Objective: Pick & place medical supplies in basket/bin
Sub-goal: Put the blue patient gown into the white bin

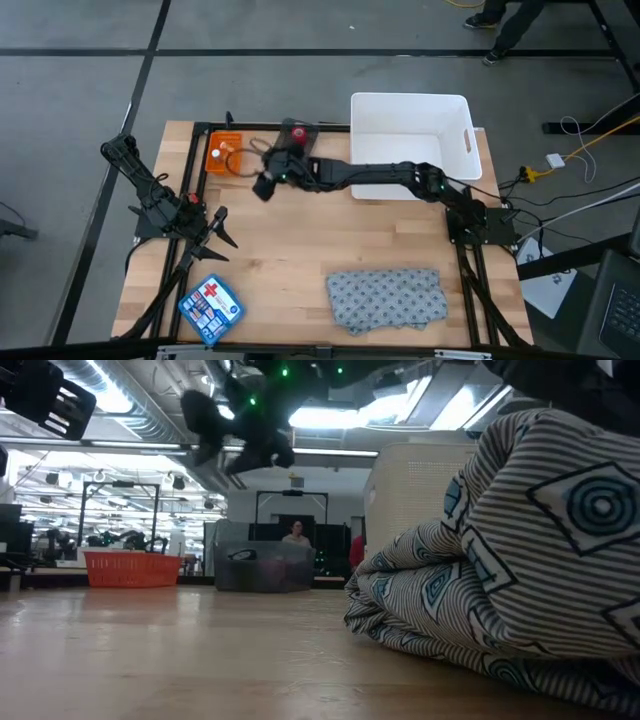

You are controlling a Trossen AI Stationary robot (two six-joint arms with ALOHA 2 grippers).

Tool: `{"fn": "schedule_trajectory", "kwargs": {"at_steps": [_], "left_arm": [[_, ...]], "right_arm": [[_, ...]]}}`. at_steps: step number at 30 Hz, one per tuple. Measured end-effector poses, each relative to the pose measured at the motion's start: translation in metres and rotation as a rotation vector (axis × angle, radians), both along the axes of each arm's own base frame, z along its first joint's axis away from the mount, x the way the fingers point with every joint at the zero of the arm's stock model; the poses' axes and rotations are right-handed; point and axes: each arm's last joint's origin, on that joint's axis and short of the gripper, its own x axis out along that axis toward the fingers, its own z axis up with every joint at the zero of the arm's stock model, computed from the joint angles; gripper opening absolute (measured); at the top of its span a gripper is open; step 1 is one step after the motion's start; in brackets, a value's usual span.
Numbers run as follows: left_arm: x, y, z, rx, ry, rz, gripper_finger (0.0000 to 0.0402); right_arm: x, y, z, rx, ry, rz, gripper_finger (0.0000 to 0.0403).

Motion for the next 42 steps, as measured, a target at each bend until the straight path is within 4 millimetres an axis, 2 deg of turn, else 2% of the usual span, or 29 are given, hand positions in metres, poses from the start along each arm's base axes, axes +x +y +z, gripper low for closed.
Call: {"fn": "schedule_trajectory", "kwargs": {"at_steps": [5,10,15,23,30,37,42], "left_arm": [[0.000,0.000,0.000,-0.001,0.000,0.001,0.0182],[0.000,0.000,0.000,-0.001,0.000,0.001,0.0182],[0.000,0.000,0.000,-0.001,0.000,0.002,0.0182],[0.000,0.000,0.000,0.016,-0.009,0.000,0.0182],[0.000,0.000,0.000,0.016,-0.009,0.000,0.0182],[0.000,0.000,0.000,0.012,-0.001,0.000,0.0182],[0.000,0.000,0.000,-0.004,0.007,0.003,0.0182]], "right_arm": [[0.001,0.042,-0.002,0.034,0.028,0.187,0.0283],[-0.006,0.107,-0.007,0.059,0.089,0.367,0.0283],[-0.024,0.174,-0.012,0.067,0.163,0.502,0.0283],[-0.059,0.262,-0.015,0.192,0.167,0.559,0.0283],[-0.089,0.317,-0.013,0.353,0.106,0.482,0.0283],[-0.111,0.359,-0.002,0.500,-0.074,0.427,0.0283],[-0.136,0.388,-0.001,0.550,-0.115,0.367,0.0283]]}}
